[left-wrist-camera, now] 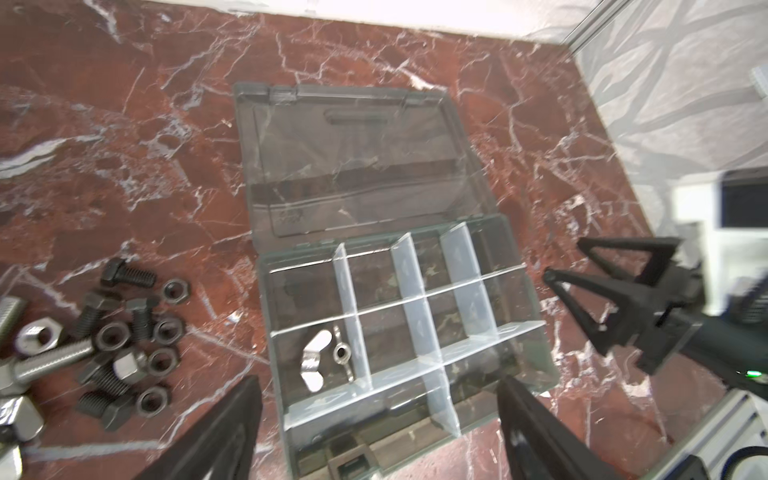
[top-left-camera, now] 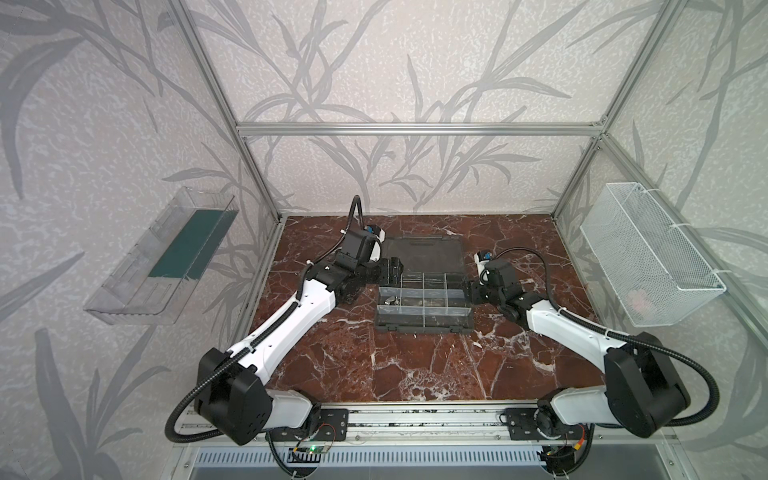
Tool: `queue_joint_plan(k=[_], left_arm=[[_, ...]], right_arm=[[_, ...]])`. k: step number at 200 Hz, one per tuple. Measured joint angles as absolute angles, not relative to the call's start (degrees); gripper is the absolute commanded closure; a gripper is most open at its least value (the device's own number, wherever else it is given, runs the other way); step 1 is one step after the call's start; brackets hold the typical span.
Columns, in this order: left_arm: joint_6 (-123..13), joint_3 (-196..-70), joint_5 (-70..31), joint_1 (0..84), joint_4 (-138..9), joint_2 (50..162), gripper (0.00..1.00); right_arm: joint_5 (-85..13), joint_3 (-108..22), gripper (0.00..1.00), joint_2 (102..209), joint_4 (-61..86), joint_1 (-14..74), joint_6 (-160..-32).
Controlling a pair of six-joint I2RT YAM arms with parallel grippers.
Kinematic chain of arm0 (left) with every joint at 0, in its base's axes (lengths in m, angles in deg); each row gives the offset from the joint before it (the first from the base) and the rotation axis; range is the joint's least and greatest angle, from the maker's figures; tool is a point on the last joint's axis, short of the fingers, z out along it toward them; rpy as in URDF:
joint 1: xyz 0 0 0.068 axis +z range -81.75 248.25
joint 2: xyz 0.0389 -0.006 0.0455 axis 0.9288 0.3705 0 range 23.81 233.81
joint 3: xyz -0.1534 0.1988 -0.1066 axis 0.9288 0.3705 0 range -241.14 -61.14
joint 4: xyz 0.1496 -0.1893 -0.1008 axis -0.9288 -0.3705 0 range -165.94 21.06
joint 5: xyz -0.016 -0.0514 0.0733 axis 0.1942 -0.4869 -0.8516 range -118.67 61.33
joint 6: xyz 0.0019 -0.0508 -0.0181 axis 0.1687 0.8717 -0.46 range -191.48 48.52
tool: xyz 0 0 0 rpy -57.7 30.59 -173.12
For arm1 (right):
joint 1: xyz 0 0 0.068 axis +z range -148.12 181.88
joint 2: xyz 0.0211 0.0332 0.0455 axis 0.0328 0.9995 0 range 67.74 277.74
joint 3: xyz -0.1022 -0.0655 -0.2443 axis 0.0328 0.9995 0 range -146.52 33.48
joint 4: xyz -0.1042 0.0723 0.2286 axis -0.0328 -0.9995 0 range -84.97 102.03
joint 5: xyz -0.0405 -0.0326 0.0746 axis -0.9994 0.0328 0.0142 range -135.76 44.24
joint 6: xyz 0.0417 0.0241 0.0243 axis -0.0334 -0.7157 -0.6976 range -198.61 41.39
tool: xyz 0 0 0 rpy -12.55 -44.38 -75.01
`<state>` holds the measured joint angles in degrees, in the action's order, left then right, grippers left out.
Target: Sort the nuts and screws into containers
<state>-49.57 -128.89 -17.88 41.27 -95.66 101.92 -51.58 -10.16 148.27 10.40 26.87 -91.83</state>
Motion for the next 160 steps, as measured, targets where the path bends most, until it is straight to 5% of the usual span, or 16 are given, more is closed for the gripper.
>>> queue_joint_plan(k=[24, 160], left_arm=[[-48.80, -128.78, -16.57, 41.25, -94.75, 102.01, 0.01], [-48.76, -128.67, -16.42, 41.40, -94.22, 103.03, 0.00]], right_arm=[[-50.16, -10.16, 0.35, 152.01, 10.05, 26.66, -92.59], [-46.25, -13.81, 0.83, 162.89, 10.38, 26.24, -97.55]])
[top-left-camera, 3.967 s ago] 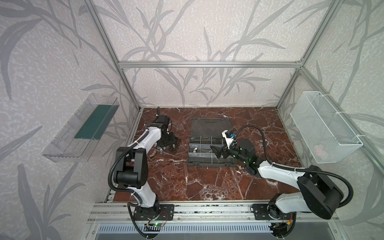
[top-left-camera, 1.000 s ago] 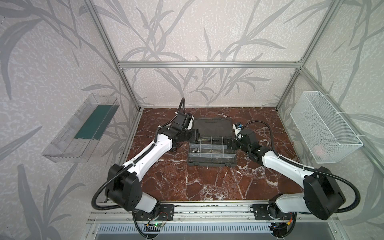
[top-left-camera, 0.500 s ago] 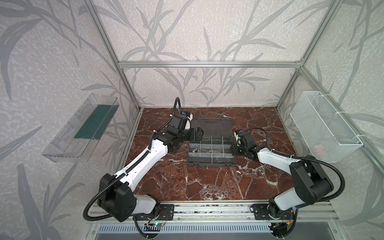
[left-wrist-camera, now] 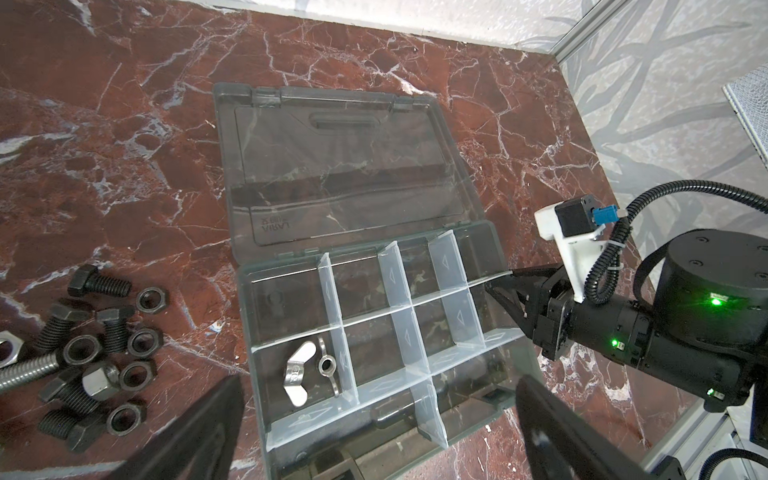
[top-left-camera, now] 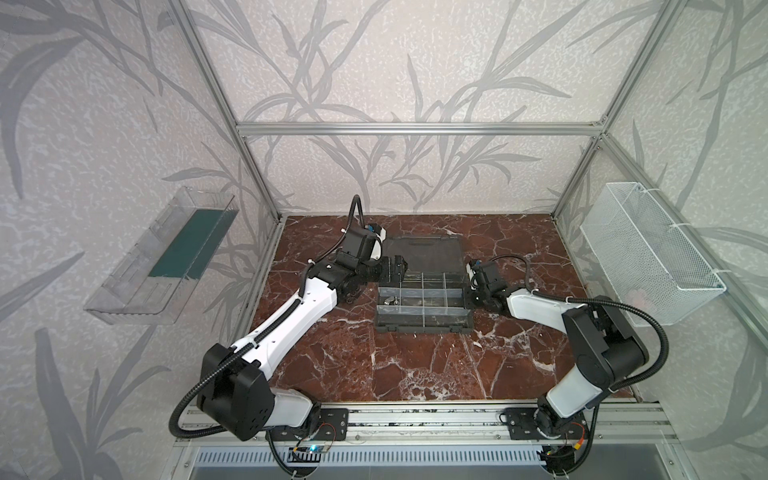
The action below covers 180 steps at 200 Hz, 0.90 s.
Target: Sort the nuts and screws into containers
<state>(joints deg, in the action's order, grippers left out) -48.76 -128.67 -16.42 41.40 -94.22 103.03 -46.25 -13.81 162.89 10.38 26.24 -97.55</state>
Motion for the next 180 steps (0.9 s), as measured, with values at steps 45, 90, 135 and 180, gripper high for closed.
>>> queue_joint_plan(k=[45, 90, 135, 180], left_arm=[[-48.76, -128.67, -16.81, 41.71, -94.27, 103.06, 0.00], [-48.76, -128.67, -16.98, 41.77, -94.24, 103.06, 0.01], [-48.76, -128.67, -17.03, 41.90, -94.22, 103.06, 0.00], [-48.76, -128.67, -17.07, 42.30, -94.22, 103.06, 0.01]], right_arm=[[-46.53, -16.85, 0.93, 165.40, 9.46, 26.57, -99.65], [-47.36, -18.70, 0.99, 167.07, 8.85, 26.57, -101.40], [-48.50, -20.39, 1.00, 168.64, 8.96, 26.57, -104.37], [-48.83, -23.60, 1.00, 171.57, 9.33, 26.57, -106.38]])
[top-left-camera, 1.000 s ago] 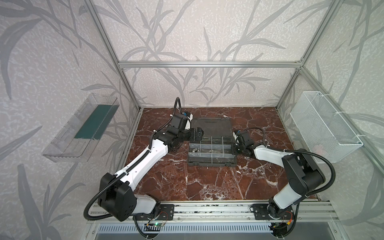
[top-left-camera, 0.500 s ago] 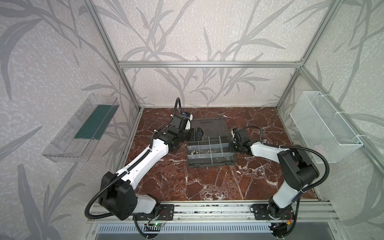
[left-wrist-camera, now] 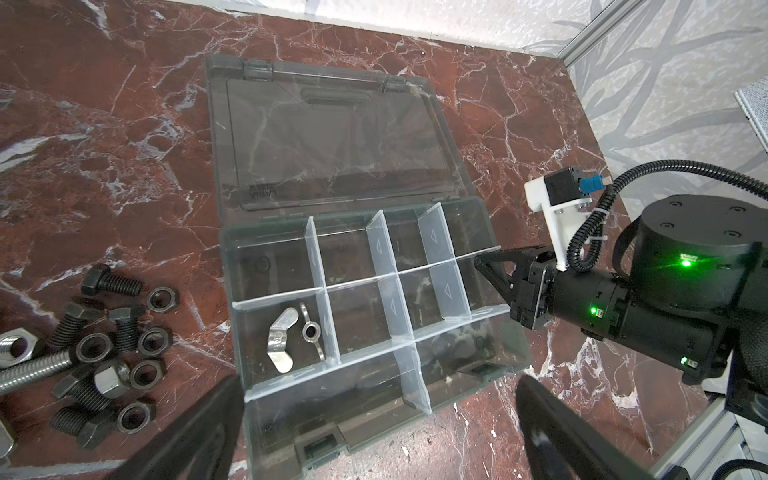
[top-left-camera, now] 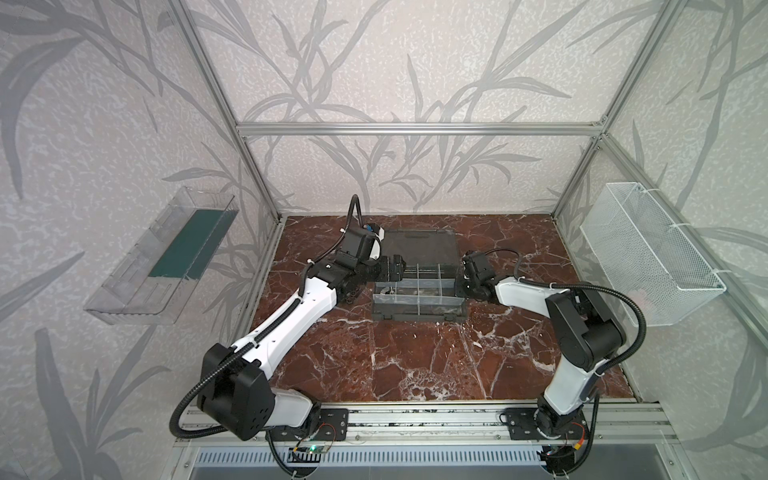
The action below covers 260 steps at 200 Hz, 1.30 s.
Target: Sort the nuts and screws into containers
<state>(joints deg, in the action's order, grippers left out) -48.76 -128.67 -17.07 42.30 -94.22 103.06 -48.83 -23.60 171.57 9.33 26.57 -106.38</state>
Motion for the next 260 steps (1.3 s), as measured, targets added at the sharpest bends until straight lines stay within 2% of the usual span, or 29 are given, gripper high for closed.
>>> queue_joint_plan(k=[74, 97, 169, 185, 219, 260], left_arm=[[-48.32, -128.67, -17.86, 43.94, -94.24, 103.06, 0.00], [-47.82, -128.67, -17.90, 45.03, -94.29, 103.19, 0.01], [-47.58, -128.67, -18.40, 47.06, -94.81, 104.46, 0.00], [-47.75, -128.67, -19.41, 47.06, -94.75, 104.43, 0.01], [-49.04, -127.57, -22.97, 47.04, -93.65, 104.37, 0.01], [-52.50, -127.31, -32.17, 47.04, -95.03, 104.61, 0.01]], right_arm=[[-48.19, -27.03, 0.98, 174.65, 10.66, 26.15, -104.90], [-47.98, -28.12, 0.91, 175.39, 10.84, 26.00, -103.63], [-47.21, -29.19, 0.77, 175.74, 10.55, 24.93, -99.41], [-47.36, -29.48, 0.70, 175.74, 10.49, 24.62, -98.27], [-47.39, -29.52, 0.62, 175.63, 10.45, 24.23, -96.74], [-46.75, -29.28, 0.54, 171.33, 10.07, 24.21, -95.21]])
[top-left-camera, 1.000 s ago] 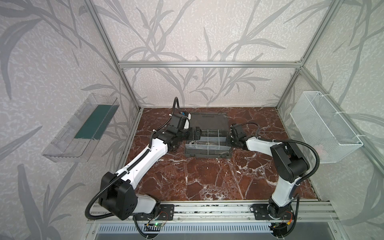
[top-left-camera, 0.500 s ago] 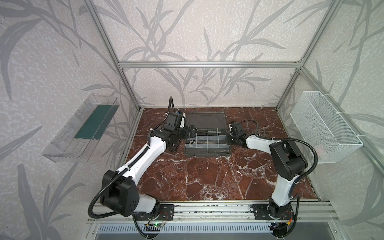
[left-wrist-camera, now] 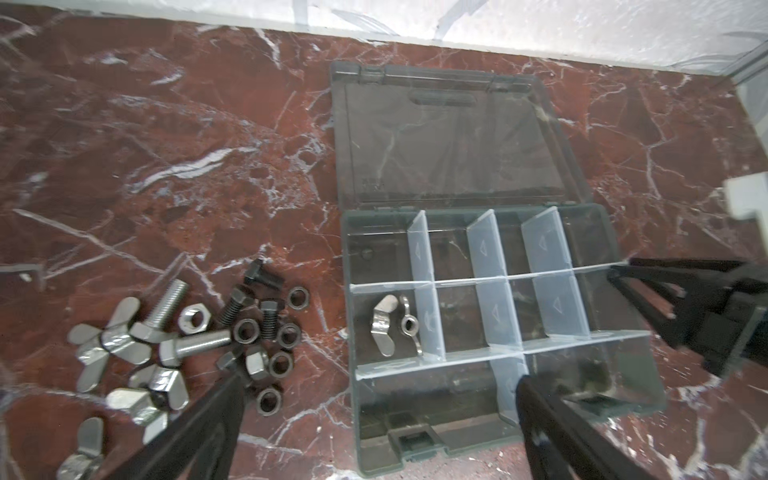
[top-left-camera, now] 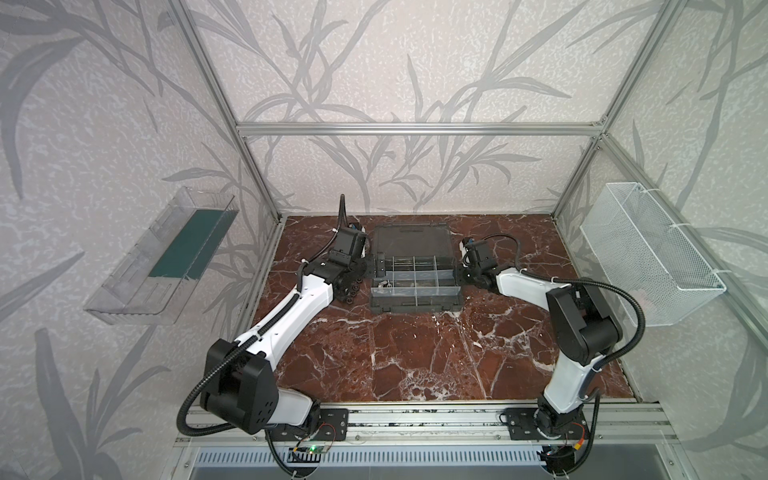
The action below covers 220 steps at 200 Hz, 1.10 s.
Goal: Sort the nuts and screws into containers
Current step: 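Draw the left gripper back to the pile while the right returns to the box, then move the left gripper over a silver wing nut and lower it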
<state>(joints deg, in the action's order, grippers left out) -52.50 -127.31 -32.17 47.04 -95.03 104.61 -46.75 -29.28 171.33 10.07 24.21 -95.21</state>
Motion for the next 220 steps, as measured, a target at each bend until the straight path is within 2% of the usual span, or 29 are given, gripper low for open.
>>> queue_joint_plan(k=[24, 43, 71, 81, 90, 146, 181, 220], left_arm=[[-52.89, -128.62, -39.76, 47.04, -97.65, 105.57, 0.00], [-52.67, -128.62, -43.78, 47.13, -98.99, 105.55, 0.01], [-51.32, -128.12, -45.70, 48.22, -100.30, 105.48, 0.00], [-50.66, -127.55, -45.66, 48.90, -101.00, 105.44, 0.00], [-49.46, -126.98, -45.57, 50.06, -101.74, 105.44, 0.00], [-46.42, -121.87, -40.83, 61.16, -105.11, 105.50, 0.00], [-48.28, -121.50, -39.19, 64.18, -105.89, 107.71, 0.00], [-51.40, -122.11, -39.37, 68.48, -107.79, 113.79, 0.03]], right_arm=[[-45.35, -28.19, 0.49, 165.60, 10.93, 24.21, -94.71], [-43.67, -26.48, 0.36, 160.40, 12.28, 24.64, -94.54], [-42.21, -23.84, 0.24, 155.26, 14.82, 26.74, -94.19], [-41.88, -22.59, 0.14, 153.82, 16.04, 28.49, -93.55], [-41.77, -21.11, 0.00, 152.77, 17.72, 30.35, -92.83], [-41.13, -10.27, 0.01, 151.07, 32.24, 42.39, -84.20], [-40.13, -4.76, 0.01, 150.61, 42.88, 43.57, -81.71], [-40.04, -3.32, 0.01, 151.11, 47.36, 43.59, -81.47]])
